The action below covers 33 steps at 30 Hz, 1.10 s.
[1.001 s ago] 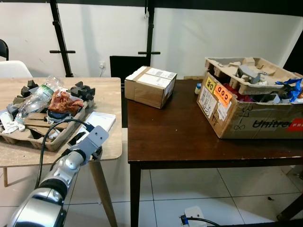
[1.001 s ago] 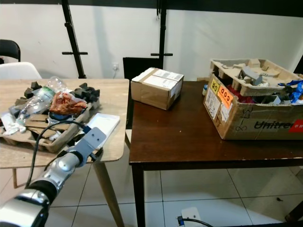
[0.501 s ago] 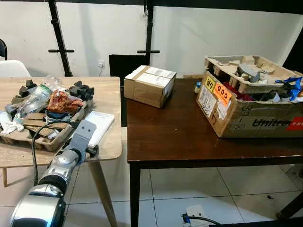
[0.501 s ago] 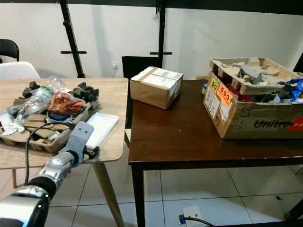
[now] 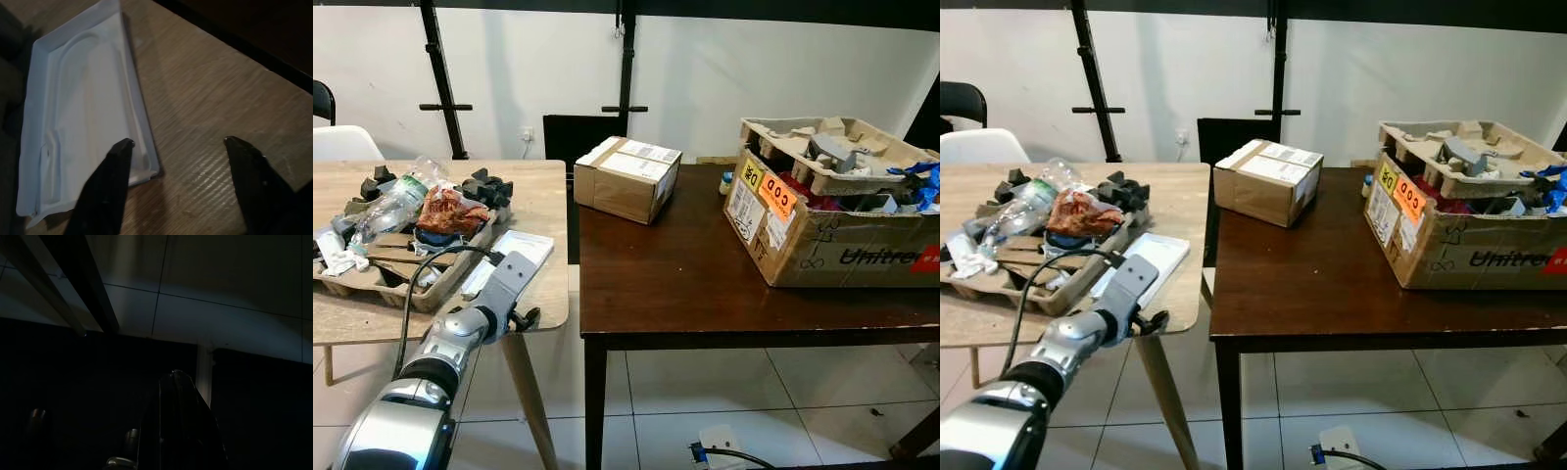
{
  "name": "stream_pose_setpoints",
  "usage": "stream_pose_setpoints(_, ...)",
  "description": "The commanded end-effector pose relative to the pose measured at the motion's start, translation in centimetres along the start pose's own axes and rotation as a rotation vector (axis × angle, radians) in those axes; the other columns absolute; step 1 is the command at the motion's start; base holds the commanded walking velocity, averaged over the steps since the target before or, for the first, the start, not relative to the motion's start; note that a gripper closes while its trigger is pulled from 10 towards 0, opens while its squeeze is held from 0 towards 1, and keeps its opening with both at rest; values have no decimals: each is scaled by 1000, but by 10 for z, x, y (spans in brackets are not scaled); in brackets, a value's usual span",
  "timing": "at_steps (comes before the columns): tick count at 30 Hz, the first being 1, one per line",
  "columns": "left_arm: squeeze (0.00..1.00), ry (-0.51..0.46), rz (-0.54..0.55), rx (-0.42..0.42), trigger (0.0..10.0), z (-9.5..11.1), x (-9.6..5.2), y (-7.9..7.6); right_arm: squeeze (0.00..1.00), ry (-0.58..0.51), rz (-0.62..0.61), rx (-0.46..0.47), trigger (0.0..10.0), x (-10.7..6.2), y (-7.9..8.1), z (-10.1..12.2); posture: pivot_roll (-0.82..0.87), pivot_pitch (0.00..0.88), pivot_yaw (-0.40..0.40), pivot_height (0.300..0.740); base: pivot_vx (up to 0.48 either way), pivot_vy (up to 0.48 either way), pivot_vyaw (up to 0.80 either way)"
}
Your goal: Picking trash to rubbish bin
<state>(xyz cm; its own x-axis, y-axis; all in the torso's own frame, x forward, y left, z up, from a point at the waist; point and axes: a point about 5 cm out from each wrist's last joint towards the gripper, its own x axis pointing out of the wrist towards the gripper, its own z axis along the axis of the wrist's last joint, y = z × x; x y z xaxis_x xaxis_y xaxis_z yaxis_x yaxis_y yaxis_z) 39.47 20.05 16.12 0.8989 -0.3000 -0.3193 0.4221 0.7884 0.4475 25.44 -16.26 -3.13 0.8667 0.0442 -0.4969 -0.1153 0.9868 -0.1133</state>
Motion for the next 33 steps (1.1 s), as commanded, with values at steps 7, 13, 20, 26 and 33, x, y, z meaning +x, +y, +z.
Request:
stream_pose_setpoints(7,0,219,-172,26,0,-44,-4,-28,0,17,-9,13,10000,-2,-1,-6,-34,174,-25,740,0,0,0)
stream_pose_setpoints(13,0,195,-163,-23,0,-40,-4,-24,0,21,-13,9,10000,-2,-4,-5,-30,173,-26,740,0,0,0)
stream_pose_setpoints(20,0,93,-165,-44,0,-15,0,-15,0,17,-21,16,10000,-1,-6,-4,-29,172,-24,740,0,0,0)
stream_pose_setpoints(26,0,76,-96,-10,0,-9,0,-7,0,18,-19,13,10000,-1,-5,-3,-26,173,-28,740,0,0,0)
stream_pose_setpoints(33,1000,121,-64,57,10000,-23,-4,-7,0,23,-4,6,10000,0,-3,-3,-10,172,-43,740,0,0,0)
